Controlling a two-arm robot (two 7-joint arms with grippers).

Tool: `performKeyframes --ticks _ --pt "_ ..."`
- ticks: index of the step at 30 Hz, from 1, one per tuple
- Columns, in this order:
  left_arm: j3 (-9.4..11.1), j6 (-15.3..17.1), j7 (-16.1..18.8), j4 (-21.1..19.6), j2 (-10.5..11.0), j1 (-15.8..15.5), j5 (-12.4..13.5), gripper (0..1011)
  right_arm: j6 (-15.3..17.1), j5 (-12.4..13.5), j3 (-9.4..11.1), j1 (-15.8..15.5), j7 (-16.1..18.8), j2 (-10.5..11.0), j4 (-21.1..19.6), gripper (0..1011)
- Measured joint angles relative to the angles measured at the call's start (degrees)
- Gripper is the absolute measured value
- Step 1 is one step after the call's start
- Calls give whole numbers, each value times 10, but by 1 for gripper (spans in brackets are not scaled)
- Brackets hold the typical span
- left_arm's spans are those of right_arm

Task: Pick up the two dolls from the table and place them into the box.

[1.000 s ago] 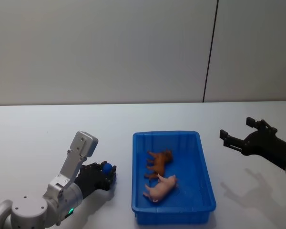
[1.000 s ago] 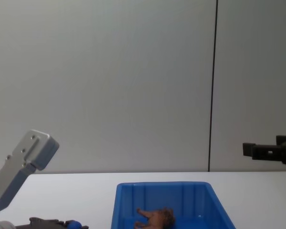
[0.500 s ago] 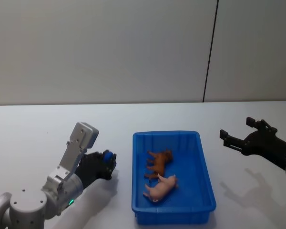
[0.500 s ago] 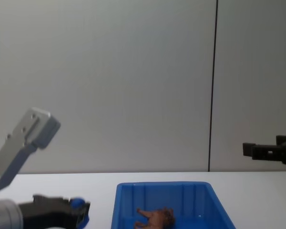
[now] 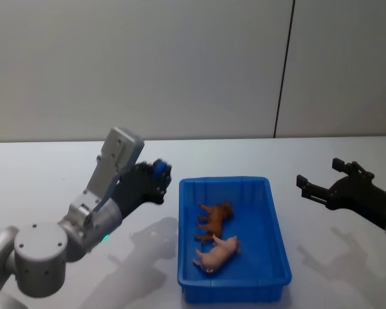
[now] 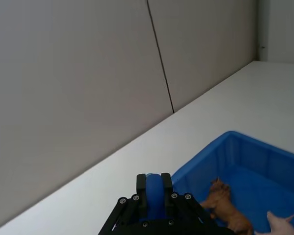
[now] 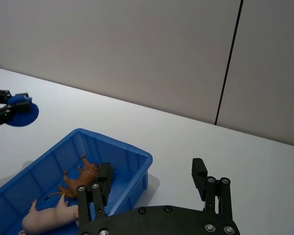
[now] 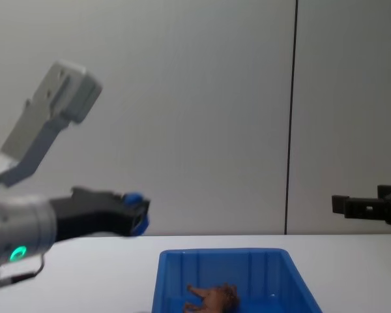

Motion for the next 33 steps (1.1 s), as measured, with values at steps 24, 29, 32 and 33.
performKeyframes --ticks 24,29,32,33 --pt "31 -11 -61 20 -52 -38 1 392 0 0 0 0 0 0 0 1001" --pt "36 -14 -59 25 -56 -37 0 552 0 0 0 0 0 0 0 1001" --pt "37 -17 -55 26 -57 -35 0 666 0 0 0 0 0 0 0 1001" --pt "38 -19 -52 26 -57 -34 1 714 0 0 0 0 0 0 0 1001"
